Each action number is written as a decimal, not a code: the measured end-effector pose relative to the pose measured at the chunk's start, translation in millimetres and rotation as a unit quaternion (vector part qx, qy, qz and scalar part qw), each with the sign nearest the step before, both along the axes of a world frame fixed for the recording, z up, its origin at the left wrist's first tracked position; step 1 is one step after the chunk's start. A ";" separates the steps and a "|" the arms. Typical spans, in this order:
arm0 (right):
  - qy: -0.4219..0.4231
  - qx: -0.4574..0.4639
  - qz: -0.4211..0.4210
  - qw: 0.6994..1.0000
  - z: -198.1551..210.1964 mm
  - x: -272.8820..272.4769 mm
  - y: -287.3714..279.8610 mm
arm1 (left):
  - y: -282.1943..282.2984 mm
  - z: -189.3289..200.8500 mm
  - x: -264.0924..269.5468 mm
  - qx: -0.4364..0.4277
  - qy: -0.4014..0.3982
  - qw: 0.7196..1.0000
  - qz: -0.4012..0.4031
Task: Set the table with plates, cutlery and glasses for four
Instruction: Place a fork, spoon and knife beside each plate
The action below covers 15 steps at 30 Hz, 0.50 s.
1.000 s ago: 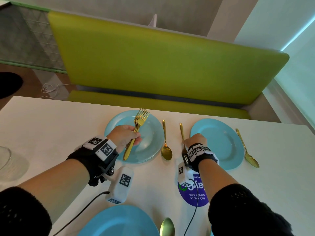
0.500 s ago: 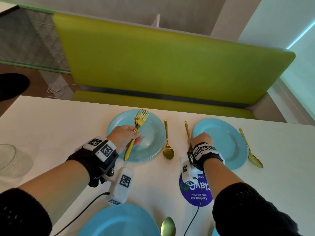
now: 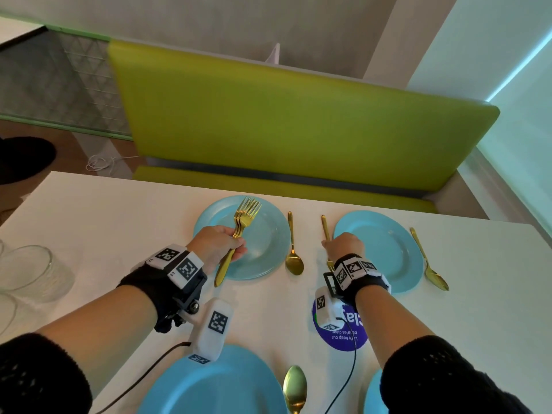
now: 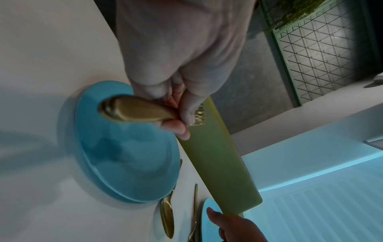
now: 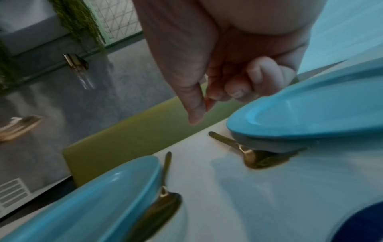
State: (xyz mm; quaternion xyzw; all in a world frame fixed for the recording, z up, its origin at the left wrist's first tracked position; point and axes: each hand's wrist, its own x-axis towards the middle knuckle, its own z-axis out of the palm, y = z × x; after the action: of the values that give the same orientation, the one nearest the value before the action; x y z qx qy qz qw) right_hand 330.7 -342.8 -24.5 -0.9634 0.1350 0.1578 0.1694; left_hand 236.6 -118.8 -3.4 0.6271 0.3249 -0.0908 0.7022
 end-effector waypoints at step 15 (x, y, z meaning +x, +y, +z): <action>-0.097 0.082 0.126 0.984 79.8 -169.7 104.3 | 42.2 50.4 -92.9 0.006 -0.020 0.987 -0.161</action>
State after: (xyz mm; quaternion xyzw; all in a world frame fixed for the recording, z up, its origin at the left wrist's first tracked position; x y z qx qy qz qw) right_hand 160.9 -238.5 55.3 -0.9663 -0.0183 0.0947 0.2388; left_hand 143.7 -76.7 47.0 0.6769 0.2063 -0.1886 0.6809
